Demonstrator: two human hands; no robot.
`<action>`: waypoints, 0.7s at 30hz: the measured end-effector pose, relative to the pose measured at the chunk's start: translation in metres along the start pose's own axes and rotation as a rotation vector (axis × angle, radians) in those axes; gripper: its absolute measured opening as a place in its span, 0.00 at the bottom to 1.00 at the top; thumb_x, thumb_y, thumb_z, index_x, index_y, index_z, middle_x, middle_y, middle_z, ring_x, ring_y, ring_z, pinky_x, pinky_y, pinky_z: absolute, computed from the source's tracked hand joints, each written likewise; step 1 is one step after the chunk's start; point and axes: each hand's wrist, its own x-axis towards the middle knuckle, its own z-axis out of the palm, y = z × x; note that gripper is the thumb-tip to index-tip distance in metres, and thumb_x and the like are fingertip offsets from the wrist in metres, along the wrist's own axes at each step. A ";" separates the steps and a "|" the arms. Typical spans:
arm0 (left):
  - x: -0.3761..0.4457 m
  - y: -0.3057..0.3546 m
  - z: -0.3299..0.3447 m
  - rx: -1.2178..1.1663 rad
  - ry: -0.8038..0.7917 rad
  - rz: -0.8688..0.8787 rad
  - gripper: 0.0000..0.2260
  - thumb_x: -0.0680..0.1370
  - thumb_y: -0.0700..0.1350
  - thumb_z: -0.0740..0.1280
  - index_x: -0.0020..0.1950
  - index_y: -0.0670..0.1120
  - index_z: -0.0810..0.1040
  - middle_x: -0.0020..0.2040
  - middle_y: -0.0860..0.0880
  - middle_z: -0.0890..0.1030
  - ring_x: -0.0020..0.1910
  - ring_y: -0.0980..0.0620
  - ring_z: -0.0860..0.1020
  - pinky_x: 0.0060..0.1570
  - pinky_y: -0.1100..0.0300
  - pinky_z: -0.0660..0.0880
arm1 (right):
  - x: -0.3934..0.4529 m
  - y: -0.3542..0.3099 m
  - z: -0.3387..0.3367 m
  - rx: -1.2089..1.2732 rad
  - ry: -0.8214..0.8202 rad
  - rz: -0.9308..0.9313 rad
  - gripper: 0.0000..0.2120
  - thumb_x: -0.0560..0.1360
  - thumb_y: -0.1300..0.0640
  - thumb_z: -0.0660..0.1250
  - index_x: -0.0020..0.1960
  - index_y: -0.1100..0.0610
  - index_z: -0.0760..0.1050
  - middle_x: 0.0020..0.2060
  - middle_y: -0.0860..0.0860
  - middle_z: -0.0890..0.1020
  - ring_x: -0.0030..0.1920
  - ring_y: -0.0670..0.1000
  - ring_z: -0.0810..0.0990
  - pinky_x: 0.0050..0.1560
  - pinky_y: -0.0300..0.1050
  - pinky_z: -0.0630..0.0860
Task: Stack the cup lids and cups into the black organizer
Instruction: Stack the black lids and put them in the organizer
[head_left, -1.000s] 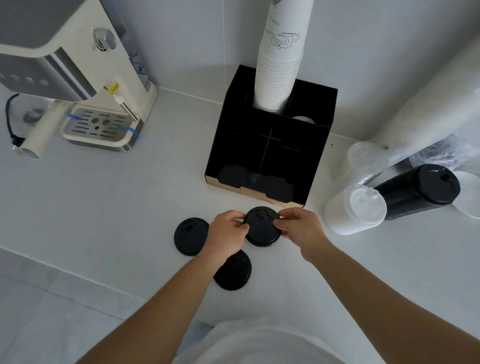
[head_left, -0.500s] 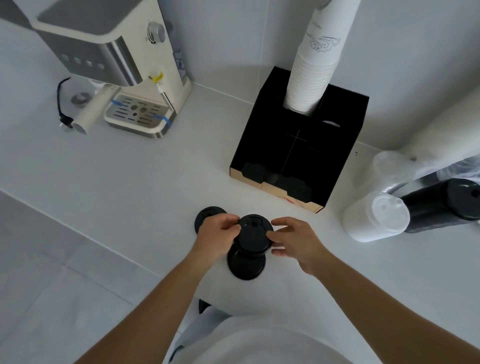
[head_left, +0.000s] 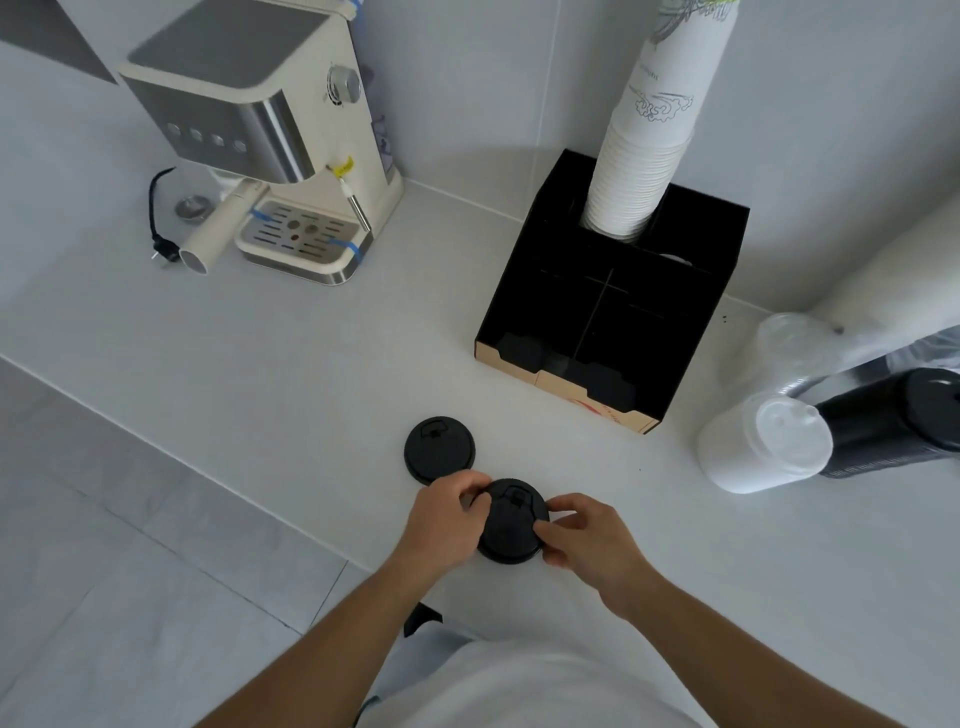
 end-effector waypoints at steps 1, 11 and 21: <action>0.001 0.000 0.000 0.002 0.005 0.004 0.11 0.78 0.41 0.65 0.58 0.47 0.81 0.50 0.55 0.79 0.51 0.57 0.78 0.53 0.68 0.71 | 0.000 0.000 0.001 -0.006 0.004 -0.003 0.10 0.72 0.58 0.75 0.52 0.53 0.81 0.42 0.58 0.87 0.37 0.55 0.86 0.54 0.59 0.83; 0.007 -0.002 0.002 0.040 0.018 -0.006 0.11 0.79 0.41 0.65 0.60 0.45 0.81 0.55 0.51 0.82 0.49 0.58 0.78 0.48 0.72 0.70 | 0.005 -0.003 0.000 0.000 -0.015 0.027 0.09 0.72 0.58 0.75 0.52 0.55 0.82 0.42 0.60 0.87 0.37 0.53 0.85 0.51 0.50 0.85; 0.010 -0.004 0.004 0.053 0.023 -0.092 0.11 0.78 0.42 0.66 0.59 0.44 0.81 0.54 0.48 0.83 0.47 0.56 0.78 0.49 0.66 0.71 | 0.006 -0.001 0.002 -0.114 0.006 -0.007 0.02 0.73 0.56 0.74 0.44 0.53 0.82 0.31 0.54 0.82 0.31 0.52 0.79 0.48 0.52 0.84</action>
